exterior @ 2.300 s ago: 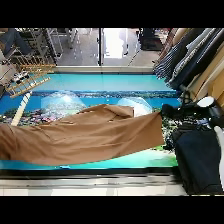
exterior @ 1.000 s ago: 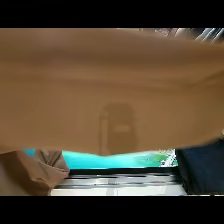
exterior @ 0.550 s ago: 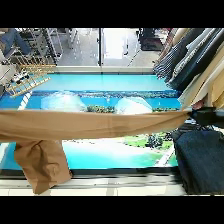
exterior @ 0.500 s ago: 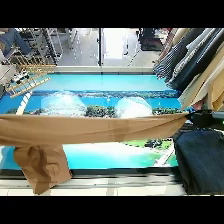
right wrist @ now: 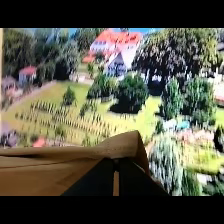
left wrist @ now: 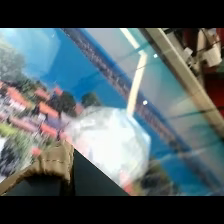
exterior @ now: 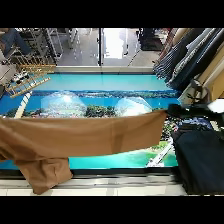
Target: Fold the clothes and pants, and hang the long-sleeved shirts on hangers.
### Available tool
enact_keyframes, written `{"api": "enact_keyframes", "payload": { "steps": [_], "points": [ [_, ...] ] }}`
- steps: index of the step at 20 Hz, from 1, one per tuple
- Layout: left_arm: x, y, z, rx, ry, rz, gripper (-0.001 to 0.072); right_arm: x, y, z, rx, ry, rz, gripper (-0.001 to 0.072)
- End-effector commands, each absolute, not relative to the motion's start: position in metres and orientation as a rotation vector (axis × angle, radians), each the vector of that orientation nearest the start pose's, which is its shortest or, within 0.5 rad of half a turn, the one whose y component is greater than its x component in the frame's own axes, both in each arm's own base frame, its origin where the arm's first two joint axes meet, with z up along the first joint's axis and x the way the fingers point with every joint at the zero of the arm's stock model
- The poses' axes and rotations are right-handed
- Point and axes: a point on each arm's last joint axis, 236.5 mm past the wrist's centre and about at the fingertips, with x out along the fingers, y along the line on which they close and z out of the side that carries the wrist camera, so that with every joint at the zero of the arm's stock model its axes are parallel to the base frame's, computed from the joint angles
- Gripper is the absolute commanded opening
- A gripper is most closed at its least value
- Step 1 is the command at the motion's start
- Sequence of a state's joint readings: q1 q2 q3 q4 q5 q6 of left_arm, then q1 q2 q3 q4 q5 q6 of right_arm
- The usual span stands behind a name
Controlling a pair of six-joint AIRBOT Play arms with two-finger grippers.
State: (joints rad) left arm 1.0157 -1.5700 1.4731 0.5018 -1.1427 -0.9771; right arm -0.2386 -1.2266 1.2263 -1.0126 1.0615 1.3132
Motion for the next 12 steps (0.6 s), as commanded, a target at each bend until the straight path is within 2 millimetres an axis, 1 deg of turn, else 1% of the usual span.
{"api": "enact_keyframes", "payload": {
  "steps": [1, 2, 3, 4, 5, 6, 7, 9, 10, 11, 12],
  "points": [
    [0.508, 0.323, 0.083, -1.075, 0.254, 0.18, 0.0016, 0.548, -0.018, 0.045, 0.626, 0.698, 0.018, 0.0021],
    [0.529, 0.327, 0.083, -1.137, 0.164, 0.199, 0.0026, 0.57, -0.019, 0.036, 0.699, 0.673, 0.014, 0.0035],
    [0.545, 0.328, 0.082, -1.177, 0.106, 0.204, 0.0158, 0.581, -0.014, 0.028, 0.733, 0.691, 0.032, 0.0239],
    [0.555, 0.323, 0.08, -1.182, 0.08, 0.186, 0.0533, 0.584, -0.008, 0.02, 0.736, 0.74, 0.067, 0.0495],
    [0.558, 0.321, 0.076, -1.147, 0.078, 0.175, 0.07, 0.58, -0.003, 0.014, 0.732, 0.793, 0.101, 0.0573],
    [0.558, 0.318, 0.075, -1.099, 0.093, 0.157, 0.0703, 0.57, 0.0, 0.01, 0.726, 0.844, 0.124, 0.0571],
    [0.553, 0.319, 0.075, -1.065, 0.104, 0.141, 0.0704, 0.558, -0.002, 0.004, 0.7, 0.9, 0.138, 0.057],
    [0.538, 0.321, 0.075, -1.015, 0.146, 0.097, 0.0703, 0.53, -0.009, -0.013, 0.632, 1.027, 0.152, 0.0566],
    [0.528, 0.323, 0.071, -0.98, 0.183, 0.08, 0.0703, 0.517, -0.012, -0.021, 0.596, 1.086, 0.155, 0.0562],
    [0.516, 0.324, 0.065, -0.941, 0.23, 0.066, 0.0702, 0.508, -0.016, -0.027, 0.562, 1.127, 0.152, 0.0504],
    [0.505, 0.322, 0.058, -0.917, 0.278, 0.048, 0.0693, 0.504, -0.018, -0.031, 0.531, 1.148, 0.156, 0.0443]
  ]
}}
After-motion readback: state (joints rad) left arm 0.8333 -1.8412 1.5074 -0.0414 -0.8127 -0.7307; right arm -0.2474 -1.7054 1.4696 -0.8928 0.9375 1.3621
